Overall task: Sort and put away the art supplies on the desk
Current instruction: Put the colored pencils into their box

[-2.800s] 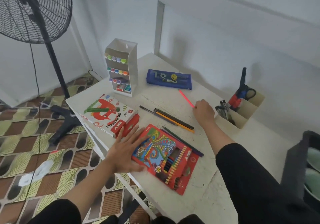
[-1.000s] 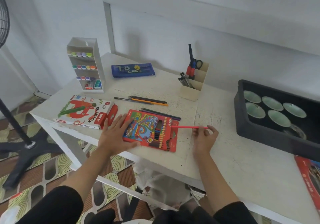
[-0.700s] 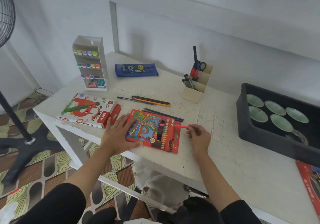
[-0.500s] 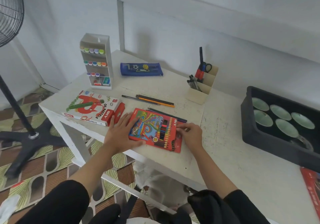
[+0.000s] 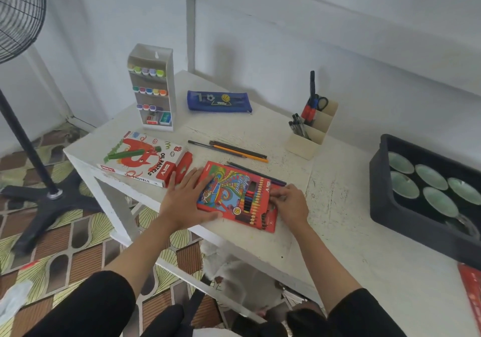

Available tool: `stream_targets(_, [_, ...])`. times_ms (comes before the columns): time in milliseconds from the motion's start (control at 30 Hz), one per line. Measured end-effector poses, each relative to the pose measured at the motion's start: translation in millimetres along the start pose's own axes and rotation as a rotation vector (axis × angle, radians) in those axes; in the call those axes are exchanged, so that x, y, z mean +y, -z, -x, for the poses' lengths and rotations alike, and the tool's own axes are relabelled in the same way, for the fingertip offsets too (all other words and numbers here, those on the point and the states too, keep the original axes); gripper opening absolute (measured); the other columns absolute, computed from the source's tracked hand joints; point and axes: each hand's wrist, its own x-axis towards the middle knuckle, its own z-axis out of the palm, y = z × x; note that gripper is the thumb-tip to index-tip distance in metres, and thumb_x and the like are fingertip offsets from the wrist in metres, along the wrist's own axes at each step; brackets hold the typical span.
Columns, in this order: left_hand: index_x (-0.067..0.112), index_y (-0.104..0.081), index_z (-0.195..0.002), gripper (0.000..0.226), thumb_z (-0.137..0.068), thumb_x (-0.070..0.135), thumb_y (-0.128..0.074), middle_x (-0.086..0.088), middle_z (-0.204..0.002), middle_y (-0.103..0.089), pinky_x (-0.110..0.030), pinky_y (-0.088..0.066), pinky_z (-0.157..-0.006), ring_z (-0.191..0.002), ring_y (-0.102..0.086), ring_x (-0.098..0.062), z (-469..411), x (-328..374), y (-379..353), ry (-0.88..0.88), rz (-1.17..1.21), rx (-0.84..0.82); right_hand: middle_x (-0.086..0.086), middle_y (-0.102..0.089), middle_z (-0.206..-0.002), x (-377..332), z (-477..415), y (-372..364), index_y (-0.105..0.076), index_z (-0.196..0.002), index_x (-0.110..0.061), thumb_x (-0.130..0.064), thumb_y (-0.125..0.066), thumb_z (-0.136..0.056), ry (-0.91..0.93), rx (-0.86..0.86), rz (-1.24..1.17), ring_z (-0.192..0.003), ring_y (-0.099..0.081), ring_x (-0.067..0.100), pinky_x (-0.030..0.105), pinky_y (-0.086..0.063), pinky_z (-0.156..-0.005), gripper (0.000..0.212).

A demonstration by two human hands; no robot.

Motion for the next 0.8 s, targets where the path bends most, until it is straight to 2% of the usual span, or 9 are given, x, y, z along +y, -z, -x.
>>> stream_targets(67, [0.036,-0.012,-0.150,0.108,-0.061,0.096,-0.014,0.003,-0.160,-0.010,-0.052,0.013,-0.115,-0.147,-0.003,-0.015,0.1,-0.3,-0.5,0.001,-0.003,0.002,-0.009,-0.052,-0.092,0.6,-0.4,0.1,-0.074,-0.089,-0.022,-0.024,-0.072,-0.082,0.006,-0.031,-0.019,-0.095,-0.051,0.011,0.024,-0.040,-0.063,0.008])
stream_targets(167, [0.036,-0.013,-0.150,0.106,-0.062,0.095,-0.017,0.003,-0.160,-0.011,-0.052,0.014,-0.115,-0.147,-0.004,-0.016,-0.1,-0.6,-1.4,0.002,-0.011,0.004,-0.006,-0.053,-0.097,2.3,-1.6,5.6,-0.074,-0.092,-0.013,-0.015,-0.070,-0.083,0.017,-0.092,-0.103,-0.092,-0.051,0.007,0.011,-0.037,-0.061,0.010])
stream_targets(267, [0.035,-0.016,-0.150,0.109,-0.061,0.096,-0.012,0.002,-0.159,-0.013,-0.051,0.015,-0.114,-0.147,-0.006,-0.016,0.0,-0.1,-1.1,0.002,-0.013,0.011,0.001,-0.054,-0.096,1.3,-8.7,16.5,-0.073,-0.091,-0.014,-0.006,-0.064,-0.087,0.055,0.001,-0.140,-0.092,-0.052,0.012,0.004,-0.035,-0.061,0.013])
stream_targets(333, [0.036,-0.013,-0.151,0.111,-0.058,0.098,-0.008,0.003,-0.160,-0.011,-0.050,0.017,-0.114,-0.147,-0.004,-0.015,0.4,0.9,0.7,0.011,-0.015,0.001,0.002,-0.055,-0.096,-6.1,-18.8,23.3,-0.072,-0.090,-0.016,-0.005,-0.060,-0.089,0.076,0.076,-0.133,-0.092,-0.053,0.013,0.005,-0.036,-0.060,0.016])
stream_targets(400, [0.037,-0.008,-0.151,0.114,-0.055,0.099,-0.003,0.005,-0.160,-0.006,-0.049,0.018,-0.114,-0.147,-0.001,-0.014,0.5,2.6,3.1,0.023,-0.034,-0.018,0.002,-0.056,-0.094,-17.2,-33.5,26.2,-0.072,-0.090,-0.019,-0.005,-0.059,-0.089,0.145,0.077,-0.087,-0.090,-0.054,0.013,0.014,-0.040,-0.069,0.020])
stream_targets(500, [0.039,-0.002,-0.150,0.117,-0.050,0.099,0.003,0.007,-0.160,0.000,-0.048,0.020,-0.113,-0.147,0.004,-0.012,0.6,4.1,6.7,0.041,-0.062,-0.045,0.003,-0.057,-0.095,-40.4,-55.0,23.9,-0.073,-0.096,-0.021,-0.011,-0.058,-0.090,0.269,-0.038,0.040,-0.087,-0.056,0.016,0.029,-0.045,-0.076,0.018])
stream_targets(600, [0.039,-0.003,-0.150,0.118,-0.049,0.099,0.003,0.007,-0.160,0.001,-0.045,0.025,-0.110,-0.147,0.005,-0.011,1.7,5.1,8.6,0.041,-0.042,-0.057,0.002,-0.051,-0.102,-58.1,-70.6,9.1,-0.069,-0.111,-0.024,-0.028,-0.053,-0.094,0.303,-0.215,0.282,-0.094,-0.054,0.019,0.029,-0.041,-0.073,0.023])
stream_targets(700, [0.038,-0.006,-0.150,0.117,-0.051,0.100,0.000,0.007,-0.160,-0.001,-0.044,0.025,-0.109,-0.147,0.003,-0.012,1.4,5.1,8.8,0.029,-0.011,-0.054,0.000,-0.049,-0.094,-69.0,-73.3,-6.4,-0.071,-0.100,-0.022,-0.041,-0.057,-0.089,0.279,-0.245,0.389,-0.098,-0.056,0.021,0.029,-0.040,-0.067,0.025])
stream_targets(800, [0.038,-0.009,-0.150,0.116,-0.052,0.100,-0.004,0.006,-0.160,-0.004,-0.044,0.023,-0.111,-0.147,0.000,-0.013,1.5,4.4,7.3,0.027,0.003,-0.041,0.002,-0.059,-0.096,-76.9,-67.7,-12.4,-0.071,-0.091,-0.012,-0.034,-0.065,-0.087,0.313,-0.160,0.429,-0.094,-0.057,0.022,0.032,-0.044,-0.066,0.024])
